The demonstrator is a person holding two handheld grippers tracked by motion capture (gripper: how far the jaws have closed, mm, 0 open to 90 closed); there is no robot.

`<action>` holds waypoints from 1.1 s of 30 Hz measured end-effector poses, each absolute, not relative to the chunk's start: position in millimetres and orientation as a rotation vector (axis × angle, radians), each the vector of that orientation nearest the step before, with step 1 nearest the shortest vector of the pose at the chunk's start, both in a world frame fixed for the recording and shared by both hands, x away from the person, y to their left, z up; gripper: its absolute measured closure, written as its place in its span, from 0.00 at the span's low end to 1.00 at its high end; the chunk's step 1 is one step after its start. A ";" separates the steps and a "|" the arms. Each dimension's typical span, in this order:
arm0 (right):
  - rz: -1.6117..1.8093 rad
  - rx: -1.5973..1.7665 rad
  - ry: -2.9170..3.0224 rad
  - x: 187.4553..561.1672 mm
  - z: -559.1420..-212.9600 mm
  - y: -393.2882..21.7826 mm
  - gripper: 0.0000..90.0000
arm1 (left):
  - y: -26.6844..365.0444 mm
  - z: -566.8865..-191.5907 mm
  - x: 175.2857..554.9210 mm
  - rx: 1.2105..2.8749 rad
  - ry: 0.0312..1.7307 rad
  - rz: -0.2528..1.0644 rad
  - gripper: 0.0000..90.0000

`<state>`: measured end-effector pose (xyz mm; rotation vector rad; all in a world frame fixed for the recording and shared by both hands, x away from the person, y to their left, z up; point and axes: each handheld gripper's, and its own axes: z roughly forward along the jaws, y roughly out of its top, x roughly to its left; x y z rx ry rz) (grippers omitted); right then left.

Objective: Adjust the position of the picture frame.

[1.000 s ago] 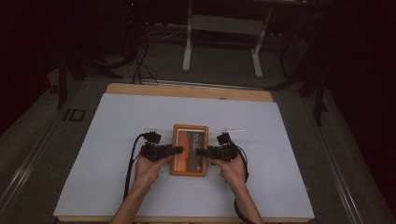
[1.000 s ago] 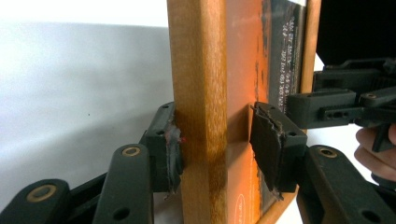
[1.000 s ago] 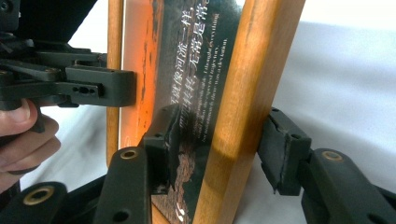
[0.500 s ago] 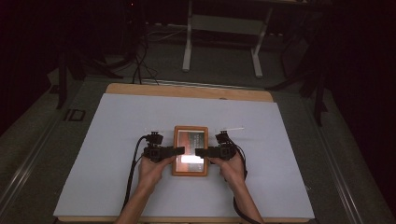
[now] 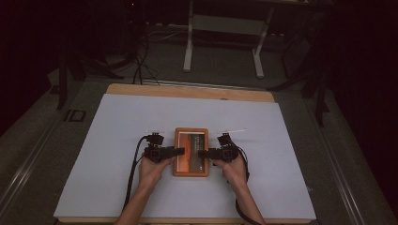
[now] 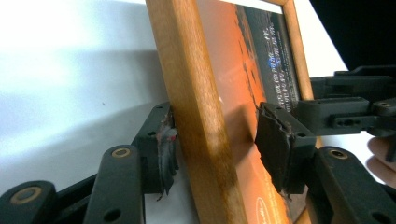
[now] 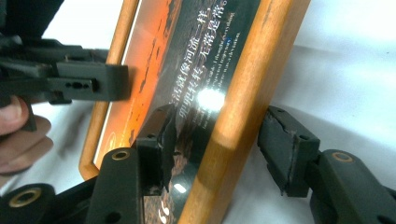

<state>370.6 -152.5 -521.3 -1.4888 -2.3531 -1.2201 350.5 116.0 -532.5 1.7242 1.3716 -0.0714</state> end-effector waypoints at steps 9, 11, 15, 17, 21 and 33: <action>-1.247 -1.500 -2.427 364.6 -517.1 -159.7 0.50 | 123.5 -521.2 336.4 1.781 1.312 0.049 0.45; -1.256 -1.506 -2.427 363.8 -515.6 -160.5 0.50 | 123.5 -521.2 336.4 1.781 1.312 0.049 0.45; -1.289 -1.519 -2.491 361.1 -503.7 -161.7 0.53 | 132.2 -509.6 321.5 1.785 1.281 0.161 0.45; -1.290 -1.519 -2.502 361.1 -501.6 -161.4 0.54 | 136.3 -505.8 318.5 1.776 1.272 0.174 0.45; -1.295 -1.506 -2.576 359.6 -494.3 -158.6 0.55 | 140.7 -502.0 311.0 1.781 1.255 0.216 0.45; -1.237 -1.356 -2.960 354.7 -473.6 -136.4 0.56 | 153.9 -501.7 305.0 1.783 1.265 0.286 0.46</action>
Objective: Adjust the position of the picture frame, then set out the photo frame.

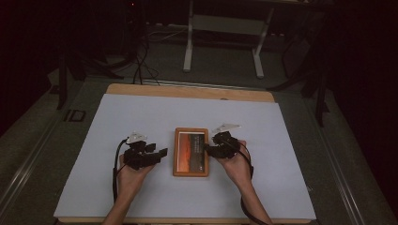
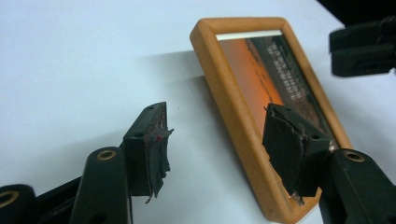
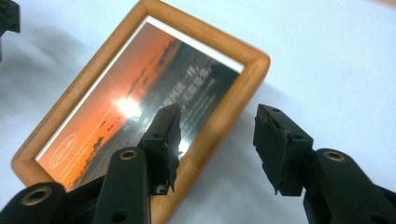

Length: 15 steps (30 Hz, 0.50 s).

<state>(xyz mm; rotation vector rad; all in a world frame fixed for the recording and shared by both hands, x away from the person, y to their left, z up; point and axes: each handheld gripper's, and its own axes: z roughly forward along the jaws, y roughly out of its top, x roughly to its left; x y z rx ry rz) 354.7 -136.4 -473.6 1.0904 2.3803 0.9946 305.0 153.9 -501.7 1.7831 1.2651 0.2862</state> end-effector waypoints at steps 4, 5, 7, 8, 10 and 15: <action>0.993 1.020 2.382 358.4 -468.1 -130.0 0.58 | 152.7 -500.4 304.1 1.789 1.251 0.325 0.47; 0.993 1.020 2.382 358.4 -468.1 -130.0 0.58 | 152.7 -500.4 304.1 1.789 1.251 0.325 0.48; 0.985 1.009 2.382 361.0 -467.6 -127.6 0.58 | 153.2 -499.5 302.7 1.780 1.253 0.365 0.48; 0.978 1.001 2.380 362.4 -467.7 -126.5 0.58 | 154.5 -498.8 302.2 1.768 1.257 0.373 0.48; 0.944 0.971 2.362 365.2 -468.3 -123.6 0.59 | 155.1 -498.5 302.0 1.765 1.258 0.378 0.48; 0.954 0.933 2.332 368.2 -466.8 -119.9 0.65 | 154.1 -498.7 302.1 1.762 1.254 0.372 0.48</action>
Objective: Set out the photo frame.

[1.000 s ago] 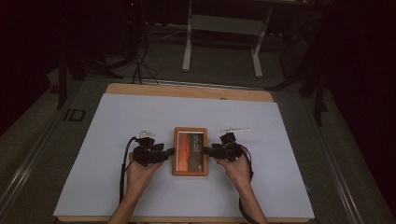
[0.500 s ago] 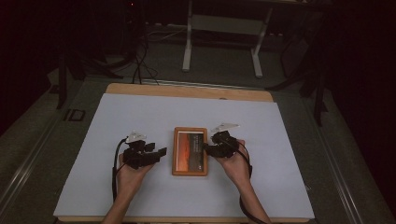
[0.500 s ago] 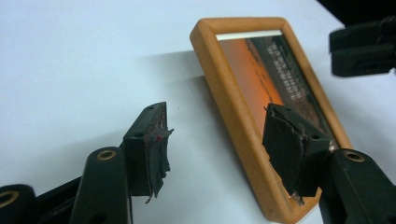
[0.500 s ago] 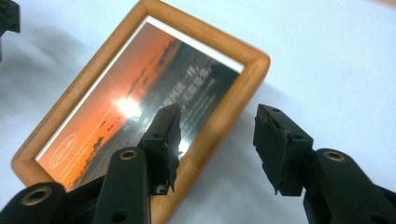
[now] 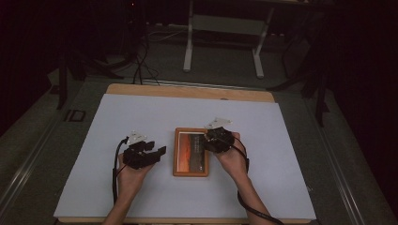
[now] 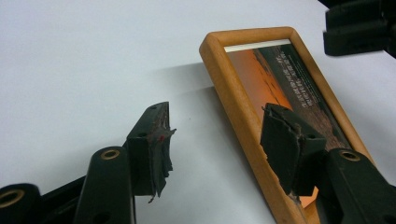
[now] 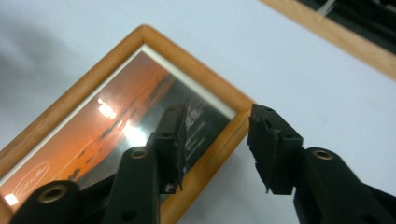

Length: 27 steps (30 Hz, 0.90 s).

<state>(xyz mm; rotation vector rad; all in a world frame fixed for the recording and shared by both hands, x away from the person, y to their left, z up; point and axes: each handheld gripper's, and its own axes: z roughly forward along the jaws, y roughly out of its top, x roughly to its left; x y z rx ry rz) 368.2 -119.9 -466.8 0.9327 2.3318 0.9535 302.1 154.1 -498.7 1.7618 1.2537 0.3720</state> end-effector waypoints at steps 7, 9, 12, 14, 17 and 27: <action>1.004 0.943 2.326 377.9 -467.4 -119.2 0.86 | 153.5 -497.6 300.8 1.769 1.245 0.368 0.47; 1.020 0.939 2.326 379.5 -468.6 -118.5 0.92 | 154.9 -497.0 300.6 1.767 1.246 0.365 0.47; 1.030 0.927 2.316 379.6 -470.6 -116.5 0.99 | 157.1 -495.8 300.4 1.760 1.247 0.367 0.47; 1.039 0.911 2.316 378.9 -471.6 -115.2 1.00 | 158.0 -494.8 300.0 1.752 1.248 0.365 0.48; 1.035 0.884 2.330 379.4 -474.8 -113.2 1.00 | 159.1 -493.9 299.9 1.743 1.242 0.358 0.48; 1.034 0.917 2.340 385.7 -477.0 -114.6 1.00 | 157.7 -493.6 299.7 1.759 1.236 0.356 0.48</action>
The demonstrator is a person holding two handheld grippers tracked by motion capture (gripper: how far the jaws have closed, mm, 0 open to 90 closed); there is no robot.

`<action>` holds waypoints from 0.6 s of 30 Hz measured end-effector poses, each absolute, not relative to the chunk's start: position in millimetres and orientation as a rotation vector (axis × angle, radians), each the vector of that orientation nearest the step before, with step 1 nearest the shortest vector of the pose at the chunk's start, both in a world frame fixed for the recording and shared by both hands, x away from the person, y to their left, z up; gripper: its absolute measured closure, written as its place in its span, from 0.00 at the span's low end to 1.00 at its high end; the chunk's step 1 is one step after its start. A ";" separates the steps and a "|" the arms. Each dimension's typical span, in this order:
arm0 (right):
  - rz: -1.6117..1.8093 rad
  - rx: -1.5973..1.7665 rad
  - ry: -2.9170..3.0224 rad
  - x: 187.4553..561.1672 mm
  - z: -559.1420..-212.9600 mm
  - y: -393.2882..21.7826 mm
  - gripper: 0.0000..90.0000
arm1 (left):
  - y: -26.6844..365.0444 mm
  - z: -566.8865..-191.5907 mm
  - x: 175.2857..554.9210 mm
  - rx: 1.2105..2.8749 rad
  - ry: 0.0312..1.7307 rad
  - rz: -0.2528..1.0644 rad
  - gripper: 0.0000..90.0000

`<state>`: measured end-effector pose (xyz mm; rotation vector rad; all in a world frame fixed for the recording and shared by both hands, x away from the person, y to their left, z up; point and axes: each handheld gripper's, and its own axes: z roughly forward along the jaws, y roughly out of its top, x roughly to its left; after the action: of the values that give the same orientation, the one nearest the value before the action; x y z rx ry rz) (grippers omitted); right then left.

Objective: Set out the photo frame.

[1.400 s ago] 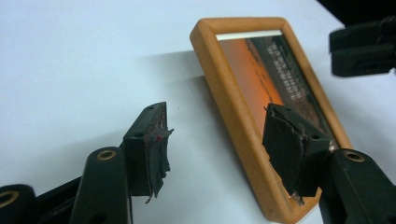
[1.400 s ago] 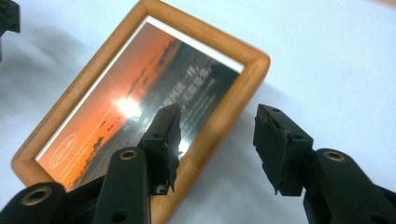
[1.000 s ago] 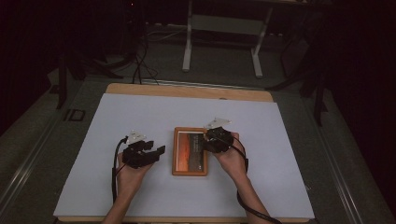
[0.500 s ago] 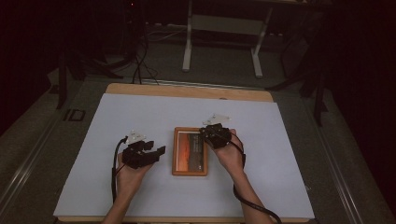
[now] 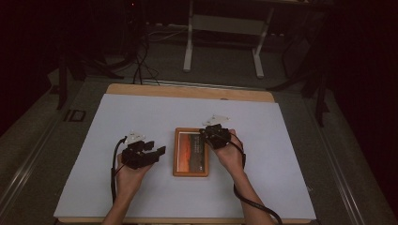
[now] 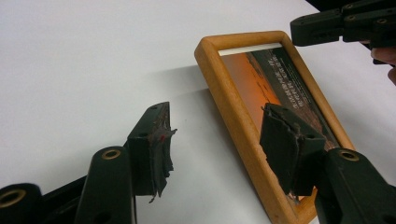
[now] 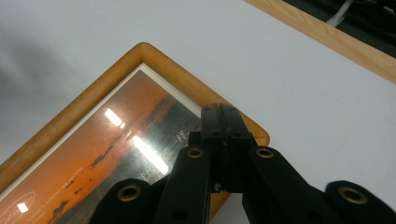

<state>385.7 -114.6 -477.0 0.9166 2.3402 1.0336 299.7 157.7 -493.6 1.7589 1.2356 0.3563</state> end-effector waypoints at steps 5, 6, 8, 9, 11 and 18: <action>1.020 0.923 2.350 387.6 -481.7 -112.6 1.00 | 156.8 -493.0 298.8 1.759 1.229 0.359 0.48; 1.018 0.926 2.350 387.9 -483.1 -112.2 1.00 | 156.8 -492.8 298.6 1.760 1.227 0.359 0.48; 1.011 0.933 2.346 388.6 -486.2 -111.0 1.00 | 156.7 -492.4 298.5 1.761 1.224 0.362 0.48; 1.009 0.936 2.345 388.8 -487.1 -110.6 1.00 | 156.9 -492.1 298.3 1.763 1.223 0.361 0.48; 1.000 0.938 2.345 389.8 -489.4 -110.2 1.00 | 156.5 -491.9 298.0 1.762 1.221 0.361 0.48; 0.990 0.941 2.329 391.5 -490.0 -109.9 1.00 | 155.5 -491.8 297.9 1.769 1.218 0.357 0.48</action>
<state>391.5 -109.9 -490.0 0.9411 2.3287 0.9903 297.9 155.5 -491.8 1.7688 1.2180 0.3570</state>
